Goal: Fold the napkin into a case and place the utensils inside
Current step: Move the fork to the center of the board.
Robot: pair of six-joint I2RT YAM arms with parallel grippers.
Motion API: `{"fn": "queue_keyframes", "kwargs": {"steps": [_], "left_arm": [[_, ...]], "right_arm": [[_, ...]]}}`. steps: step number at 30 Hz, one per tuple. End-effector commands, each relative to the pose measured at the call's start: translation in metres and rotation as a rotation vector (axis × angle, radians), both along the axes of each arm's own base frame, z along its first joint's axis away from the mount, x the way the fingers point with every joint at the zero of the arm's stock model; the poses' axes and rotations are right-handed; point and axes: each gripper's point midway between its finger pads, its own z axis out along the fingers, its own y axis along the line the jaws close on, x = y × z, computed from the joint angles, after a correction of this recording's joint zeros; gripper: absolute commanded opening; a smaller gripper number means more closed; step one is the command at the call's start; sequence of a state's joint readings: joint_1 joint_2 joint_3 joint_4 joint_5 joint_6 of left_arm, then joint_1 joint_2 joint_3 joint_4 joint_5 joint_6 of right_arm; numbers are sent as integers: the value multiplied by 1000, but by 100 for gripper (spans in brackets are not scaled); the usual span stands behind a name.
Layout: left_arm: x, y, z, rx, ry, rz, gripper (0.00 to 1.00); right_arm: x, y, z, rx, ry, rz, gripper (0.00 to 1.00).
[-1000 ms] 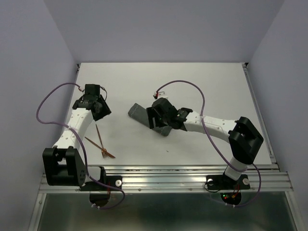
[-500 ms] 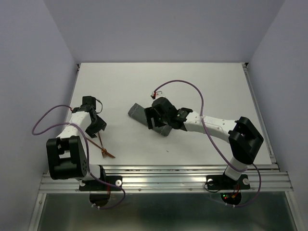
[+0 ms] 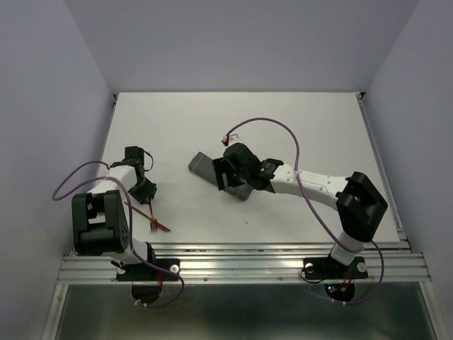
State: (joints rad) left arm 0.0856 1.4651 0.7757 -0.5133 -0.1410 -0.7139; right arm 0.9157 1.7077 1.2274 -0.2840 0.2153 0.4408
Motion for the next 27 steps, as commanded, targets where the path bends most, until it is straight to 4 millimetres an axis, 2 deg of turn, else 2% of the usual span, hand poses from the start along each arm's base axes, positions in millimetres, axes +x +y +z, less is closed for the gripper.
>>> {"fn": "queue_keyframes", "kwargs": {"steps": [1,3,4,7,8,11,17,21,23,27], "left_arm": [[-1,-1,-9,-6,2,11,35],[0,-2,-11,-9,1,11,34],[1,-4,-11,-18,-6,9,27],[5,-10,-13,-52,-28,9,16],[8,-14,-13,-78,-43,7,10],[12,-19,-14,-100,-53,13,4],[34,-22,-11,-119,-105,16,4],[47,-37,-10,-134,-117,-28,5],[52,-45,-11,-142,-115,-44,5],[62,-85,-8,-200,-138,-125,5]], "right_arm": [[6,-2,5,-6,-31,-14,85],[7,-3,5,-12,-35,-20,84],[8,-5,6,-18,-37,-26,85],[8,-8,6,-28,-41,-34,85],[8,-8,7,-27,-42,-36,85],[8,-10,8,-33,-45,-40,85],[6,-13,9,-32,-42,-45,85],[4,-15,8,-33,-32,-46,85],[3,-15,8,-33,-29,-47,85],[3,-14,7,-28,-21,-51,85]]}}
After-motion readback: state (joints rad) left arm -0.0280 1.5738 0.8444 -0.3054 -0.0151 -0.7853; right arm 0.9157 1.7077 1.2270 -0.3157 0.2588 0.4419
